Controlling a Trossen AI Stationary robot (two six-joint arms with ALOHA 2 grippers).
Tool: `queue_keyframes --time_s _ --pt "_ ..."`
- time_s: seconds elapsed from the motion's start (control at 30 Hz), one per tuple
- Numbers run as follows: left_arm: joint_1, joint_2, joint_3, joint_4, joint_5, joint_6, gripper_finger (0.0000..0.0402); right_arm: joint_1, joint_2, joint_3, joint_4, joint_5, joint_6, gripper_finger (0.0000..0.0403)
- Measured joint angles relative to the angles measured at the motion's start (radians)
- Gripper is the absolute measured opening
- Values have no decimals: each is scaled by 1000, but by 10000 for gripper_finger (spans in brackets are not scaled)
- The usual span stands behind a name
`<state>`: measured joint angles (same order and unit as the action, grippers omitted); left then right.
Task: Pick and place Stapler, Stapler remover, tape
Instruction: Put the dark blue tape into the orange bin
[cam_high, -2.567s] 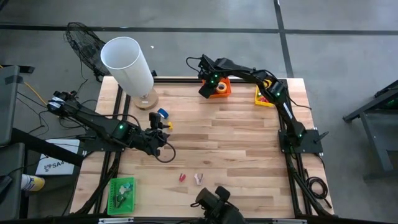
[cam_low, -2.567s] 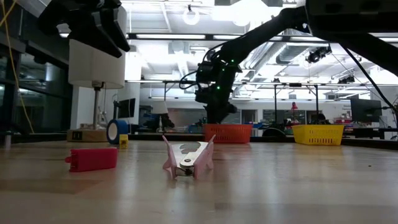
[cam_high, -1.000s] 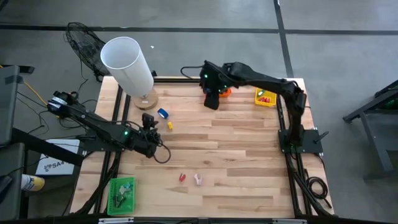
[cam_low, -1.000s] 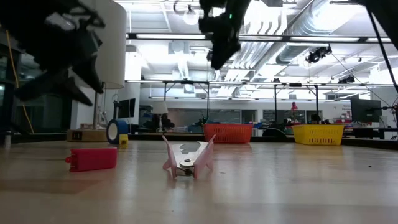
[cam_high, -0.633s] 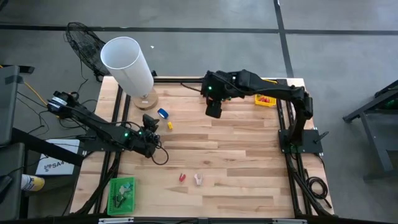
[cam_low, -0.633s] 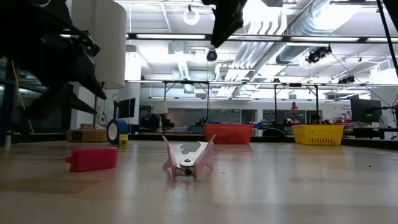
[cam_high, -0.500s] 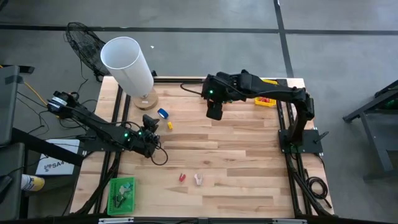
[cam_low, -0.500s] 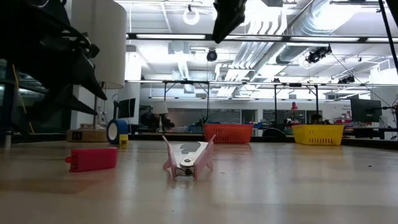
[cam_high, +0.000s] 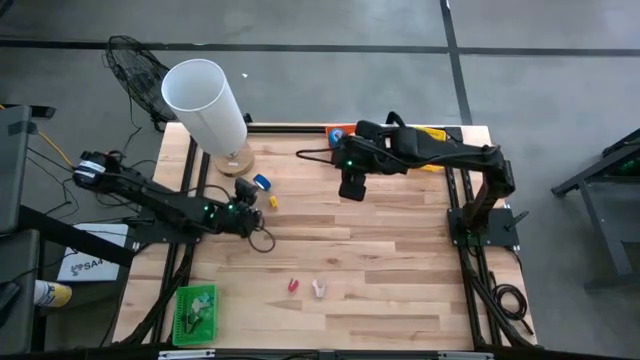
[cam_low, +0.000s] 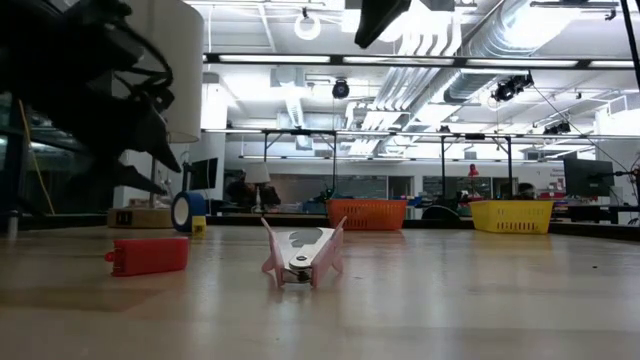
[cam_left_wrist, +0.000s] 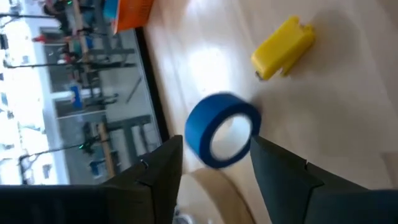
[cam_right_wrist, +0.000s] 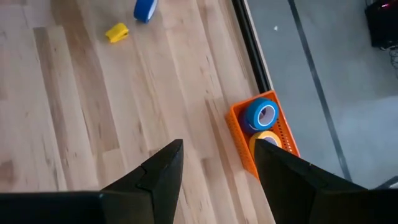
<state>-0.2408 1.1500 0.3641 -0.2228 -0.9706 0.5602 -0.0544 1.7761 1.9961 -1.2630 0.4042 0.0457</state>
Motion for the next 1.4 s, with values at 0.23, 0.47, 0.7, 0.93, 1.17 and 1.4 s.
queue_keyframes --time_s 0.23,0.47,0.7,0.93,1.17,1.4 --pt "110 0 0 91 127 90 239 24 -15 0 -47 57 33 190" --pt "160 0 0 105 100 145 314 31 -31 0 -65 62 59 190" --pt "211 13 0 127 106 234 319 31 -31 0 -66 61 59 190" --pt "281 78 1 260 105 318 319 31 -31 0 -68 61 59 190" --pt "347 174 0 391 123 406 319 31 -31 0 -76 60 60 190" --pt "368 210 1 457 125 431 301 31 -31 0 -80 58 62 190"
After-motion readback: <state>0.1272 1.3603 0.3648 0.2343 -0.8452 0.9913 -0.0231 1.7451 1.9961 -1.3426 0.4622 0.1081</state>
